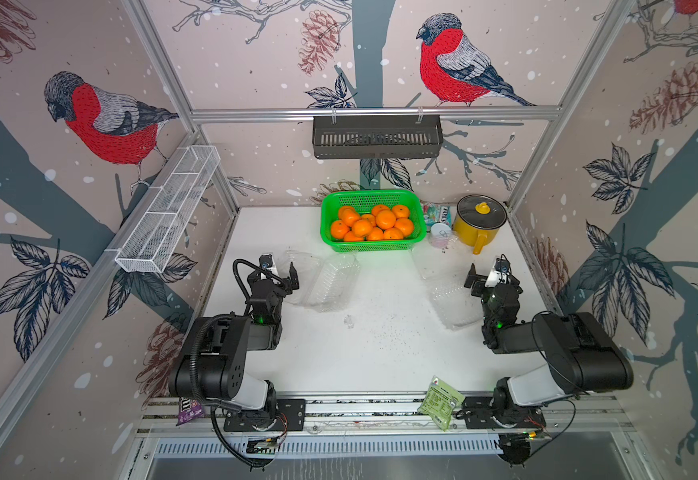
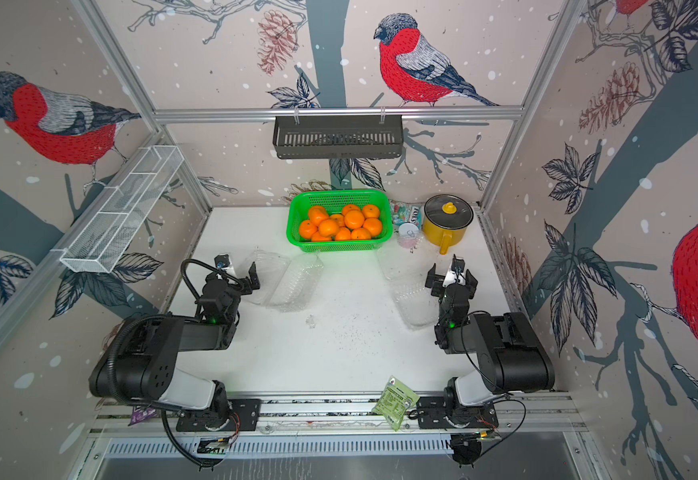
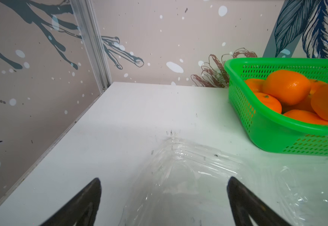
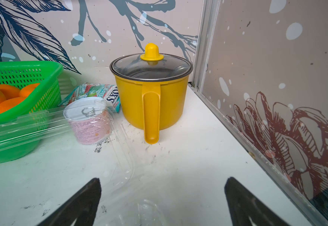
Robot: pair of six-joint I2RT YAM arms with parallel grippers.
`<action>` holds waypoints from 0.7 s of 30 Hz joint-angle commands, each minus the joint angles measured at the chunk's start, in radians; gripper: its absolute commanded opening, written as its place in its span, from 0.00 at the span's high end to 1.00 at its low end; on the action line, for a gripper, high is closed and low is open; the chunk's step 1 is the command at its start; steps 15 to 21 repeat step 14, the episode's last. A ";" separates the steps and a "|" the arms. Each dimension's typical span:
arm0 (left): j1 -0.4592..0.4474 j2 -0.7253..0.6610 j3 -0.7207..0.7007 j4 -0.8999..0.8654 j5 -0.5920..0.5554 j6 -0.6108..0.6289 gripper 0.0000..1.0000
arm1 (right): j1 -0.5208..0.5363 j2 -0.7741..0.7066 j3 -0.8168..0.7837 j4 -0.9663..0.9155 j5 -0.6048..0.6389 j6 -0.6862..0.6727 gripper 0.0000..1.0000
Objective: Take oranges out of containers
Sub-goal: Reset both arms
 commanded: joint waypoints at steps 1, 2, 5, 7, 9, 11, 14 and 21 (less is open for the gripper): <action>0.002 0.002 0.010 -0.020 0.014 -0.003 0.01 | -0.001 0.000 0.005 0.009 -0.005 0.011 0.01; 0.002 -0.002 0.009 -0.024 0.014 -0.001 0.01 | -0.002 -0.001 0.005 0.005 -0.005 0.010 0.01; 0.002 -0.002 0.010 -0.029 0.015 -0.001 0.01 | -0.002 -0.002 0.005 0.005 -0.005 0.010 0.00; 0.002 0.001 0.010 -0.026 0.016 0.000 0.01 | -0.002 0.000 0.005 0.006 -0.006 0.010 0.00; 0.002 0.005 0.017 -0.031 0.017 -0.001 0.01 | -0.002 -0.001 0.006 0.005 -0.005 0.012 0.01; 0.002 0.003 0.017 -0.035 0.019 -0.002 0.01 | -0.002 -0.002 0.005 0.005 -0.006 0.012 0.00; 0.002 -0.001 0.012 -0.030 0.017 -0.001 0.01 | -0.001 0.000 0.006 0.005 -0.007 0.012 0.01; 0.002 -0.001 0.012 -0.030 0.017 -0.001 0.01 | -0.001 0.000 0.006 0.005 -0.007 0.012 0.01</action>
